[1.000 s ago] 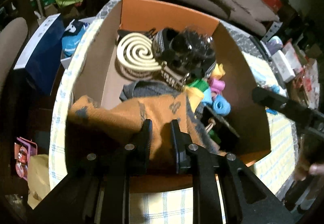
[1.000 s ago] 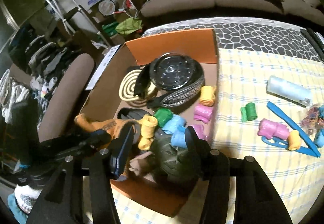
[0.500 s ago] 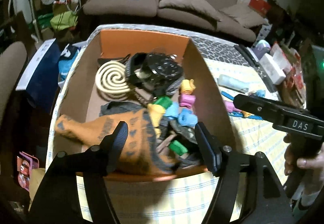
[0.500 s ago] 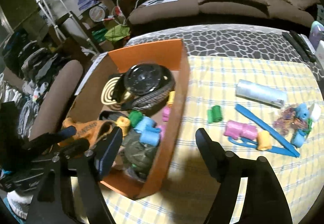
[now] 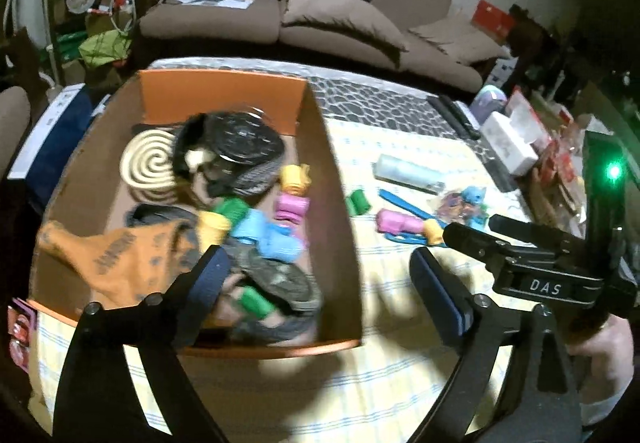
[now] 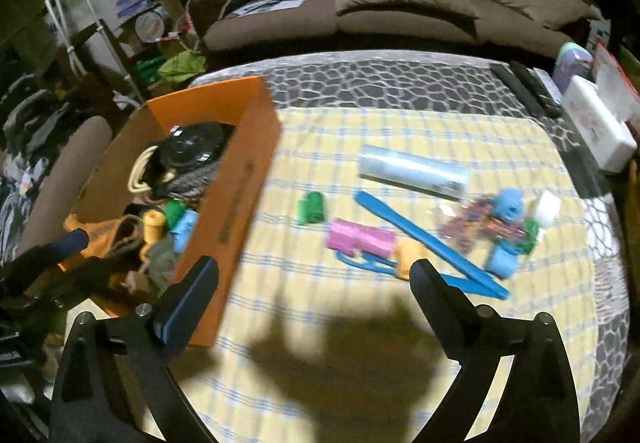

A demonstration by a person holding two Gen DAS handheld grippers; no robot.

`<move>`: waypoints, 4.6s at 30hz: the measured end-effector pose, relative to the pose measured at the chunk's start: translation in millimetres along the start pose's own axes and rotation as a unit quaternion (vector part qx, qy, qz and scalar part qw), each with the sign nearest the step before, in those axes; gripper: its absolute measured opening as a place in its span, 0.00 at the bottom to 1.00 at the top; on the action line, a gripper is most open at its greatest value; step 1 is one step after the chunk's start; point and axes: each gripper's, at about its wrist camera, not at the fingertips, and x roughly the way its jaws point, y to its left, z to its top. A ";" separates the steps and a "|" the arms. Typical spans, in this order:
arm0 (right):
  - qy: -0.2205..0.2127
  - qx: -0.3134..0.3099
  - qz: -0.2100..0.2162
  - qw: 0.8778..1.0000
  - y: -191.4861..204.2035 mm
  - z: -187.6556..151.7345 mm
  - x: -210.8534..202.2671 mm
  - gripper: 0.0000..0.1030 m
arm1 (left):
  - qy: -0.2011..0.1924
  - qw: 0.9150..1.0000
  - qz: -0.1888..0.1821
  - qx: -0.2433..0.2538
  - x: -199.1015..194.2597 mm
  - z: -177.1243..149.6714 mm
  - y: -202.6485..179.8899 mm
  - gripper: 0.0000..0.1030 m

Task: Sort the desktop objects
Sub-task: 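Open the right tool to drop the sock into the box, then move both tools back over the remaining items on the table, then grasp the blue hair roller with the right tool while the left grasps the yellow roller, then carry both rollers into the box with the right and left tools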

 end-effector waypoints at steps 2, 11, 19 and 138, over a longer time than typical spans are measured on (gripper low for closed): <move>-0.001 0.010 -0.005 1.000 -15.2 -2.6 -3.7 0.95 | 0.003 1.000 -0.010 0.005 6.1 -1.6 -13.6 1.00; -0.016 0.064 -0.054 0.996 -98.1 -7.7 -25.0 0.95 | -0.005 0.999 -0.036 0.021 26.8 -1.2 -64.5 1.00; -0.009 0.108 -0.072 0.992 -152.7 -17.9 -22.1 0.95 | 0.024 0.997 -0.017 0.071 70.5 -15.9 -98.9 1.00; -0.021 -0.020 0.150 0.988 56.3 27.4 13.4 0.32 | -0.045 0.999 0.030 0.009 0.3 3.9 24.6 0.24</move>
